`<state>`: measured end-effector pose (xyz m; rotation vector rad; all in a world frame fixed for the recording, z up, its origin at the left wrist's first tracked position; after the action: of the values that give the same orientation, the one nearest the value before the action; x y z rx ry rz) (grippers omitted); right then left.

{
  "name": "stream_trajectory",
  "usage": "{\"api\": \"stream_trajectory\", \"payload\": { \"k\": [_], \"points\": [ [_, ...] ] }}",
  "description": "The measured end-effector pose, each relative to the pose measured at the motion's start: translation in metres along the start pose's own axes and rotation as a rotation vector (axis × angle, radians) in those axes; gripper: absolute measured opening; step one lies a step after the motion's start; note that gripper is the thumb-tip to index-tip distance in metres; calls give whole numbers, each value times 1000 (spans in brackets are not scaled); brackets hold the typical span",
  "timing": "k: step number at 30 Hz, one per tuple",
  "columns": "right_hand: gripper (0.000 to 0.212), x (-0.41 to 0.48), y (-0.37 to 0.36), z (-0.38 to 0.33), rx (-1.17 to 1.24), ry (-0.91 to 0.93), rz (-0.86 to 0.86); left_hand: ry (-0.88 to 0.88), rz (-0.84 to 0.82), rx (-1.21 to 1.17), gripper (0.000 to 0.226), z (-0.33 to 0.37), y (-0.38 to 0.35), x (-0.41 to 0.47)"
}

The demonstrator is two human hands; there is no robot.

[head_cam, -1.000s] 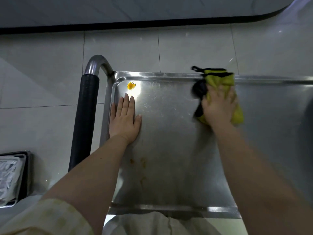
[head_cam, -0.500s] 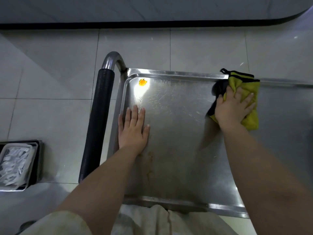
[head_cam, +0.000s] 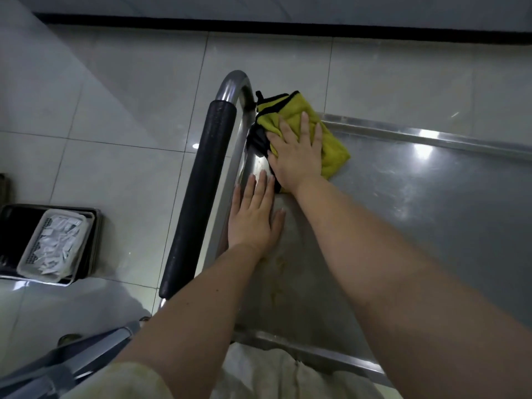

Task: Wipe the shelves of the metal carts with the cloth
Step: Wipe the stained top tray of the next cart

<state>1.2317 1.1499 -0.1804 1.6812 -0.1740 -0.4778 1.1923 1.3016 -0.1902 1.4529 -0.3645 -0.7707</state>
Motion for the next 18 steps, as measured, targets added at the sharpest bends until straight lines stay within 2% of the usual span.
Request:
{"api": "stream_trajectory", "payload": {
  "k": [5, 9, 11, 13, 15, 17, 18],
  "points": [
    [54, 3, 1, 6, -48, 186, -90, 19, 38, -136, 67, -4, 6, 2],
    [53, -47, 1, 5, -73, 369, -95, 144, 195, -610, 59, -2, 30, 1],
    [52, -83, -3, 1, -48, 477, -120, 224, 275, -774, 57, -1, 43, 1],
    [52, -119, -11, -4, -49, 609, -152, 252, 254, -795, 55, 1, 51, 2],
    [50, -145, -15, -5, -8, 709, -164, 178, 200, -722, 52, 6, 57, 1],
    [47, -159, -8, 3, 156, 699, -136, 41, 169, -577, 48, 11, 61, 0],
    [42, -163, -1, 11, 277, 638, -72, -32, 153, -463, 47, 16, 61, 0]
  ]
}}
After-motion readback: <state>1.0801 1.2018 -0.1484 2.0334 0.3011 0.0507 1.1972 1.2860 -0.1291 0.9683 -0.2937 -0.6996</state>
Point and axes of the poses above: each hand's wrist, its own x-axis towards the middle knuckle, its own y-axis out of the back of the hand, z = x × y, the point moved 5 cm from there along x, towards the middle knuckle, and after that the axes turned 1 degree about y, right-handed, at the moved point
